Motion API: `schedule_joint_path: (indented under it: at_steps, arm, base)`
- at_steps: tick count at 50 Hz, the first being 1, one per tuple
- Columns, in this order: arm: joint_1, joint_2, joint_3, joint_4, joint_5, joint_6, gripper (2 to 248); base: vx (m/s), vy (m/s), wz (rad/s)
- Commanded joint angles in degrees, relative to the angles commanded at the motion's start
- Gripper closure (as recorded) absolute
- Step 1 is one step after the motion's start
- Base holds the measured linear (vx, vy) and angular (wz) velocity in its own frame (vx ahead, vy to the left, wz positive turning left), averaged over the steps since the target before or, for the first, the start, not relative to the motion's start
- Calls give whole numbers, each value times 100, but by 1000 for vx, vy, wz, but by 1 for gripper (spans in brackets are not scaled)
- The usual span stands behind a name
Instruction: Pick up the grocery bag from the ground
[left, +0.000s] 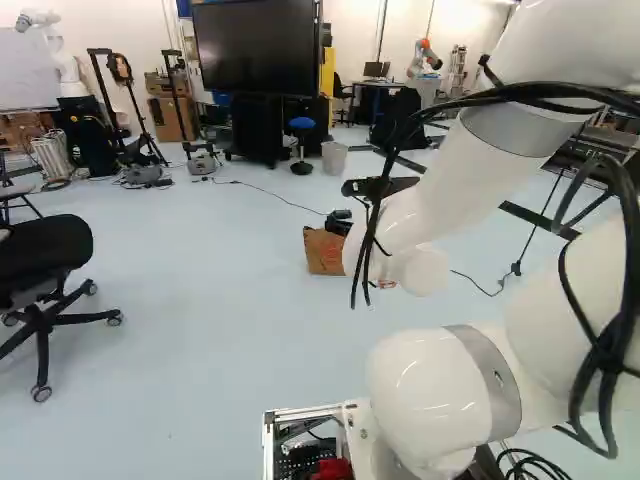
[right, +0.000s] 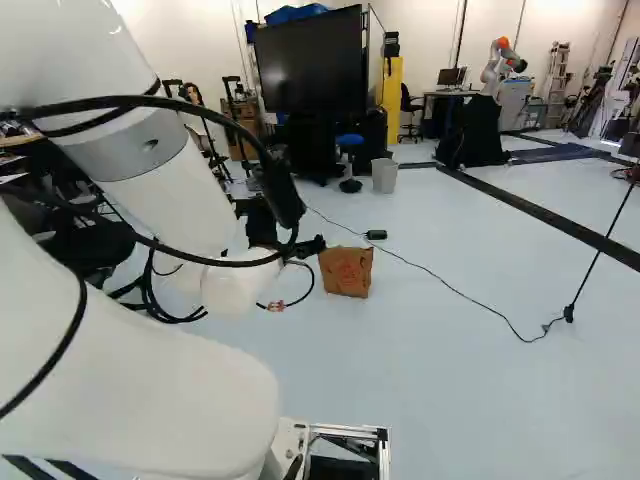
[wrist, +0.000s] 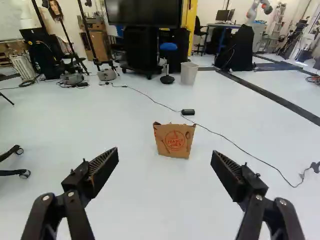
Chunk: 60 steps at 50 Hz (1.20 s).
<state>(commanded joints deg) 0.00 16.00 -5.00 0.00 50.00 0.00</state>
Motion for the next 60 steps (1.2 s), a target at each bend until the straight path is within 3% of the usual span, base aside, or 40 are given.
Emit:
schedule_joint_path:
  at_steps: [60]
  arm:
    - [0,0,0,0,0,0,3]
  base:
    - [263,-59,-24]
